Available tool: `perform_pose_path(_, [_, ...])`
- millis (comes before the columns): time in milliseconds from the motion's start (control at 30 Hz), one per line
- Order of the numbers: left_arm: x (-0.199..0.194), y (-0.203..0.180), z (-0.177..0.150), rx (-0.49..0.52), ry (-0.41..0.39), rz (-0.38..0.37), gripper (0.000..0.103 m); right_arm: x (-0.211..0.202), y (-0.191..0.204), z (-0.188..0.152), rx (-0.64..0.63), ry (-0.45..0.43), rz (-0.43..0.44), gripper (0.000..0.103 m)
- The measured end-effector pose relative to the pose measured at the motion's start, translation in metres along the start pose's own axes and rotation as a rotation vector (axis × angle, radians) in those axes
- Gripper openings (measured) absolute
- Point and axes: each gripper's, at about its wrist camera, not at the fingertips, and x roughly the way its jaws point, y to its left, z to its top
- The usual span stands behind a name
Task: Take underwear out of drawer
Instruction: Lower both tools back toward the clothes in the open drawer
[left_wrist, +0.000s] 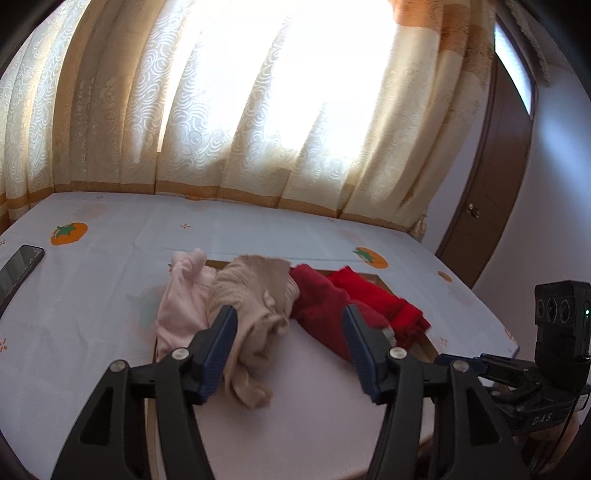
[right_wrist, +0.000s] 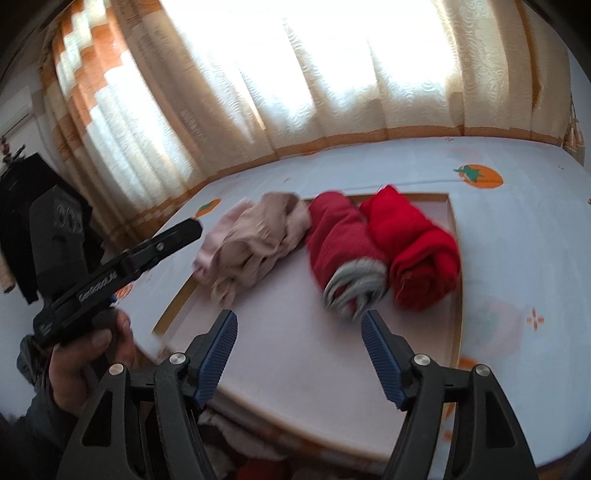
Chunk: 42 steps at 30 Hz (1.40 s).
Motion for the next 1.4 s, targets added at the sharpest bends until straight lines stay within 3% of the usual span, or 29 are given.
perform_pose_path(367, [-0.049, -0.018, -0.042, 0.056, 0.003, -0.063, 0.065, -0.042, 0.030, -0.057, -0.091, -0.004, 0.031, 0.073])
perform_pose_path(667, [-0.080, -0.027, -0.077, 0.108, -0.005, -0.050, 0.066, -0.059, 0.039, -0.095, -0.101, -0.010, 0.045, 0.074])
perform_pose_path(1000, [-0.088, -0.022, -0.115, 0.118, 0.030, 0.002, 0.067, -0.055, 0.038, -0.123, -0.092, 0.010, 0.035, 0.074])
perform_pose_path(1400, [-0.091, -0.016, -0.147, 0.090, 0.087, 0.012, 0.067, -0.057, 0.035, -0.154, -0.066, 0.033, 0.037, 0.074])
